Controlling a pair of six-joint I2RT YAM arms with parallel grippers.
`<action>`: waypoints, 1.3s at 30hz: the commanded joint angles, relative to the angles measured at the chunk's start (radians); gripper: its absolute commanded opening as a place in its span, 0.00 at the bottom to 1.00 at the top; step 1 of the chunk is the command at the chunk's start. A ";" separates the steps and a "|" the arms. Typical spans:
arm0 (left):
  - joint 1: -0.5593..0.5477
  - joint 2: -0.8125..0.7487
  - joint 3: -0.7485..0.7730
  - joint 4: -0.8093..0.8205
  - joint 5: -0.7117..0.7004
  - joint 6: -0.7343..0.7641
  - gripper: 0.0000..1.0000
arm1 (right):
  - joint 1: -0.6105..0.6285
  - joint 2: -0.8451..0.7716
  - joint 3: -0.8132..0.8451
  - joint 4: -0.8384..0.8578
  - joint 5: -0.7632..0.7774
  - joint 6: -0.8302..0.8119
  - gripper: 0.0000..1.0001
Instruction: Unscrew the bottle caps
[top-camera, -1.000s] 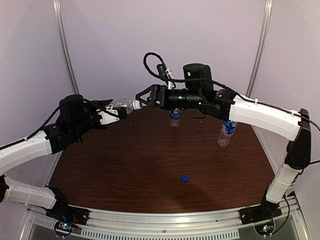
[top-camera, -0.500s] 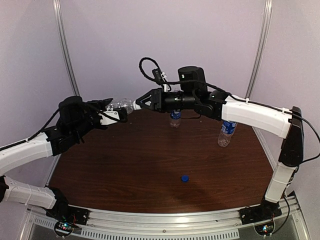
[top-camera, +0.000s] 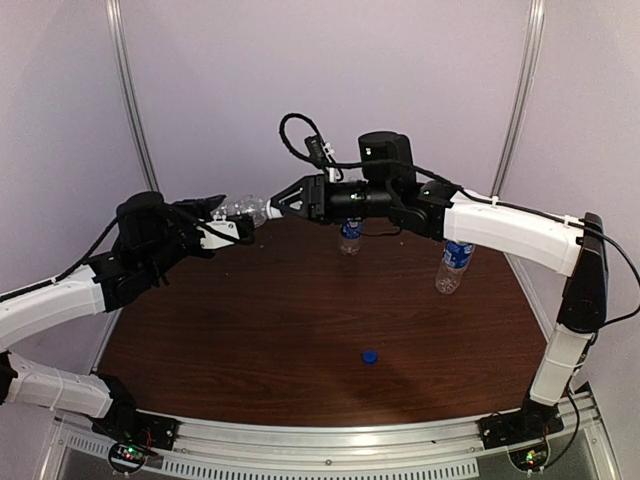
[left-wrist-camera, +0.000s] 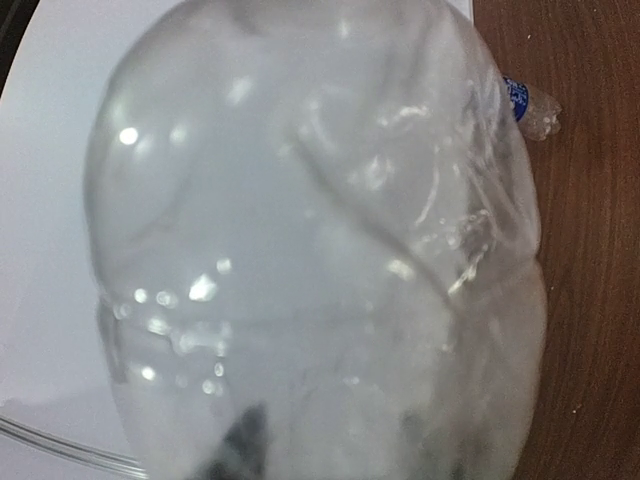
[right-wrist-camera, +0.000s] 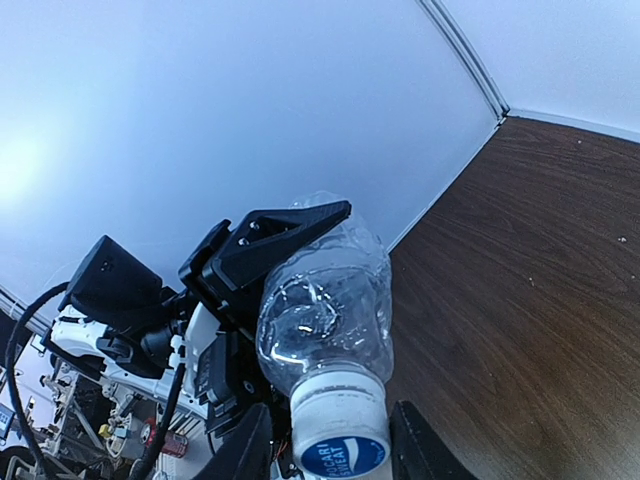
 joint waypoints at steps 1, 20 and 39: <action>-0.004 0.001 -0.005 0.041 -0.012 0.008 0.31 | 0.008 0.012 -0.010 0.024 -0.046 0.011 0.43; -0.004 -0.004 -0.009 0.063 -0.018 0.023 0.31 | -0.001 0.014 -0.021 -0.013 -0.038 0.002 0.45; -0.004 0.001 0.112 -0.589 0.425 -0.252 0.26 | 0.056 -0.057 0.016 -0.346 0.096 -0.739 0.00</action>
